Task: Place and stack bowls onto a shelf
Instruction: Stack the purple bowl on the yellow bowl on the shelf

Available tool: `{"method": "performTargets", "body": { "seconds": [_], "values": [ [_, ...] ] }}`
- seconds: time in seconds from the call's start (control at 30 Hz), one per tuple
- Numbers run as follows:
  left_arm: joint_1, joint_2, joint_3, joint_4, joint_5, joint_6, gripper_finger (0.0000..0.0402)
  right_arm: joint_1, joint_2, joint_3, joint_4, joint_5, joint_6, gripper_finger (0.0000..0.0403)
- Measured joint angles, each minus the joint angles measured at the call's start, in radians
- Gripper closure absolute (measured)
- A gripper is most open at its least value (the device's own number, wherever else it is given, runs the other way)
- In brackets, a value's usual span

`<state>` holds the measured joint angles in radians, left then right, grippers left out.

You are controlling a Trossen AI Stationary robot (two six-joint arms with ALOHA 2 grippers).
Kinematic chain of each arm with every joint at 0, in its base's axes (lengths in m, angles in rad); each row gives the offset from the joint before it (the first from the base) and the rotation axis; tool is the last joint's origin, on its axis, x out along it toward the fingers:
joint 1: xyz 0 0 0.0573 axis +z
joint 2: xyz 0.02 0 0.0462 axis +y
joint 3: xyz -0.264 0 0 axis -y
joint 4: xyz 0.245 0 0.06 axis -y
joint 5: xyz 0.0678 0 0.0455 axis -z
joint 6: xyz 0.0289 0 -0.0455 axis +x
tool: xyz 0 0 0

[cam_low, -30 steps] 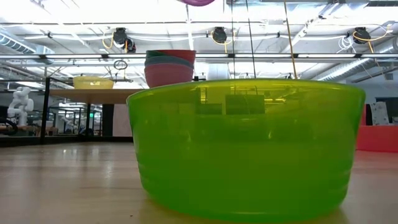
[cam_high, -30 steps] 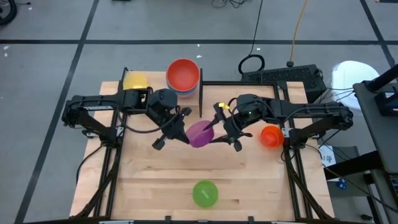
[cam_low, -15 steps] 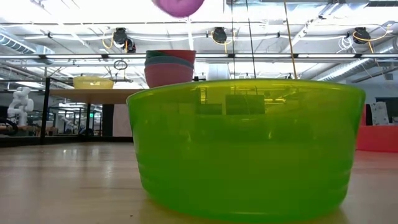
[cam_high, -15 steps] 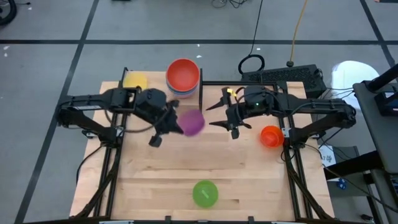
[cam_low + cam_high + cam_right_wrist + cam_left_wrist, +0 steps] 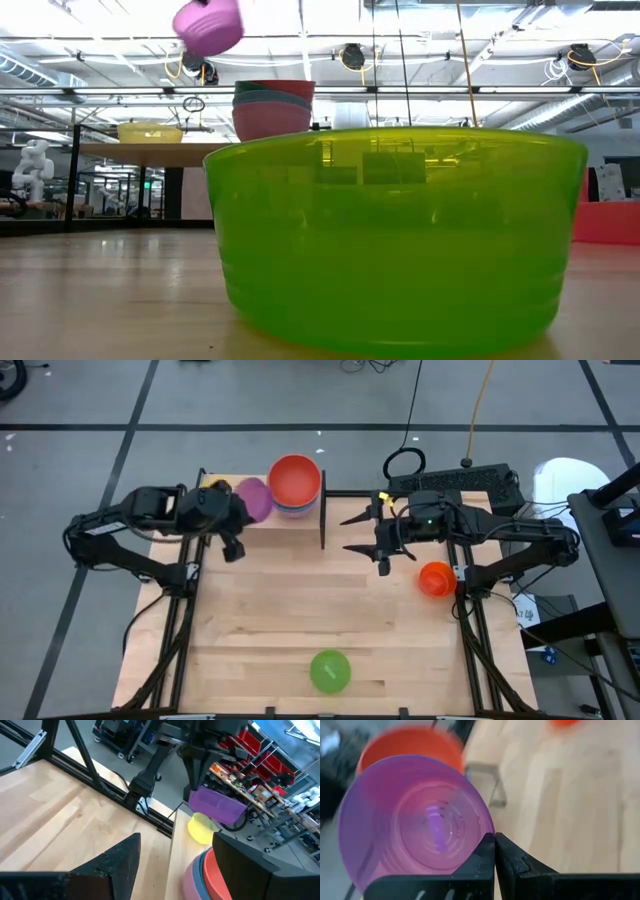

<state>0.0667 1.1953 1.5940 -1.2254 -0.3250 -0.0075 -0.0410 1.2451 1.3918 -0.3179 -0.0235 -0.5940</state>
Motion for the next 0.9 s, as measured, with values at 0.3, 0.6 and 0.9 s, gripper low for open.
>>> {"method": "performTargets", "body": {
  "seconds": [0.3, 0.6, 0.9],
  "values": [
    [0.154, -0.034, 0.000, -0.216, -0.083, -0.086, 0.0401, 0.001, -0.001, 0.000, -0.001, 0.002, -0.018, 0.0163],
    [0.354, -0.042, 0.000, -0.233, -0.077, 0.000, 0.0401, 0.001, -0.001, 0.000, -0.002, 0.002, -0.020, 0.0163],
    [0.568, -0.042, 0.000, -0.187, 0.058, 0.082, 0.0401, 0.001, 0.000, 0.000, -0.005, 0.002, -0.020, 0.0163]
  ]
}}
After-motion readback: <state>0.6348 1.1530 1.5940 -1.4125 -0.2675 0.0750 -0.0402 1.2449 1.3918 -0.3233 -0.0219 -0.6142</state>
